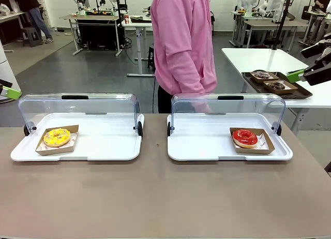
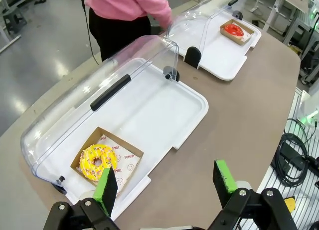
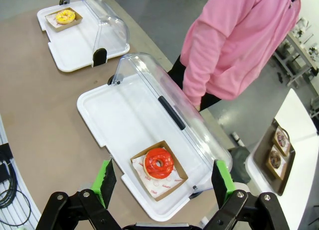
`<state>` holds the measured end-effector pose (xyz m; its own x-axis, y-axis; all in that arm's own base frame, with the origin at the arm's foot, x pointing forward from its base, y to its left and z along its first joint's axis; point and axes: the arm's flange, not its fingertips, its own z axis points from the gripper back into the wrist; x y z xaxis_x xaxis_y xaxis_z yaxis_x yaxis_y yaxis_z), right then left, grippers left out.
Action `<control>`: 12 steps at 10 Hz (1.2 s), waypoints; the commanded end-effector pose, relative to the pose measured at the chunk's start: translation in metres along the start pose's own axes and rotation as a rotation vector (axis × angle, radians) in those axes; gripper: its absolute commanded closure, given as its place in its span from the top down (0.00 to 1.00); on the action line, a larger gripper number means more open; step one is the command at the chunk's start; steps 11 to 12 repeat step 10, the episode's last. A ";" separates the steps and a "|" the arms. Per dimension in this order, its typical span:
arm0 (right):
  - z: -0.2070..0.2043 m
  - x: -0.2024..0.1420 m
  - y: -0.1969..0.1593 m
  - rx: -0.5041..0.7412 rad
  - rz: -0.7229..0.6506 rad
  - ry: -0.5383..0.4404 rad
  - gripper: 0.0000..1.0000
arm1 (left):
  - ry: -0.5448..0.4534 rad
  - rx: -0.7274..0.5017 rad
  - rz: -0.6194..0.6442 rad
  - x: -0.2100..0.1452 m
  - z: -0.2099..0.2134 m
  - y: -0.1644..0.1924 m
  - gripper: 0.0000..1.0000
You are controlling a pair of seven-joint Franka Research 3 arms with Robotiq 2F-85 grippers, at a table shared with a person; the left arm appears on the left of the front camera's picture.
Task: Provide the desired donut to the person.
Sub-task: Place the picked Paper togo box onto the Handle tray extended by the person.
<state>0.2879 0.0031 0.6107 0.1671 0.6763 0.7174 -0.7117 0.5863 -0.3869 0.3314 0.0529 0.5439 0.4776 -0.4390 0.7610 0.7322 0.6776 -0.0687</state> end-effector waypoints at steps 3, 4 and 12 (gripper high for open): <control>-0.001 0.000 0.001 -0.004 -0.002 0.024 1.00 | -0.021 0.001 0.008 -0.002 0.003 0.001 1.00; -0.001 0.000 0.001 -0.004 -0.002 0.024 1.00 | -0.021 0.001 0.008 -0.002 0.003 0.001 1.00; -0.001 0.000 0.001 -0.004 -0.002 0.024 1.00 | -0.021 0.001 0.008 -0.002 0.003 0.001 1.00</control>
